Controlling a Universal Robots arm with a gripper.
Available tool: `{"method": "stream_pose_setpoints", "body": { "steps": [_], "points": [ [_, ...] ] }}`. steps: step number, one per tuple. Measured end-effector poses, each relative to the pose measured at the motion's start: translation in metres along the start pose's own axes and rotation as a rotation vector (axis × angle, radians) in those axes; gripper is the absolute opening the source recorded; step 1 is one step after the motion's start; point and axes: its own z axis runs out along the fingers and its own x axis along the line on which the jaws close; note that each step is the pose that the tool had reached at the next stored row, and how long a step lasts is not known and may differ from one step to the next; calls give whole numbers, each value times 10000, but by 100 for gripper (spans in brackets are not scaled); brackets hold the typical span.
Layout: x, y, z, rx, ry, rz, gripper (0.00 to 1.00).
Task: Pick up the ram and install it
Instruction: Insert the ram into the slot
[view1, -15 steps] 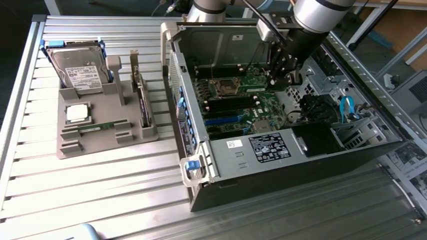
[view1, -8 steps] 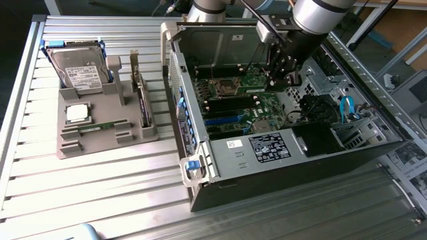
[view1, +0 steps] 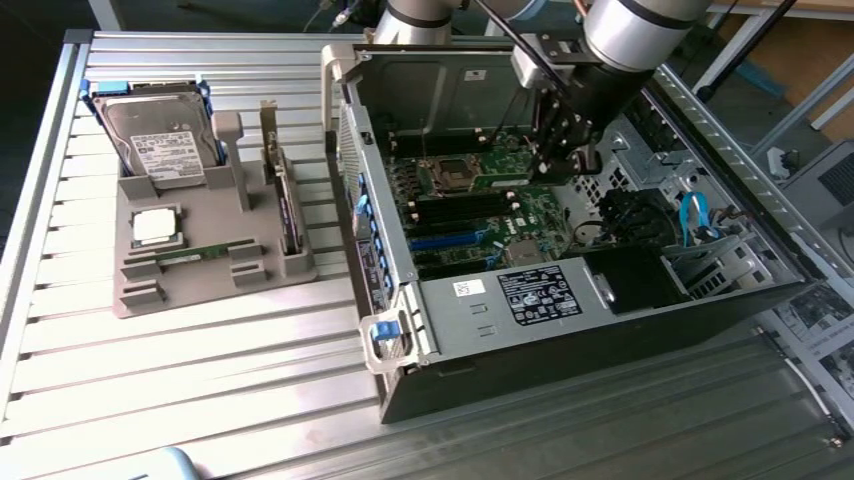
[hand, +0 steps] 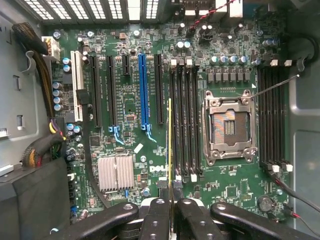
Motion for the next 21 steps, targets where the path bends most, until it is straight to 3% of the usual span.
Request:
{"method": "stream_pose_setpoints", "body": {
  "steps": [21],
  "points": [
    [8,-1,85,0,0,0,12]
  ]
}}
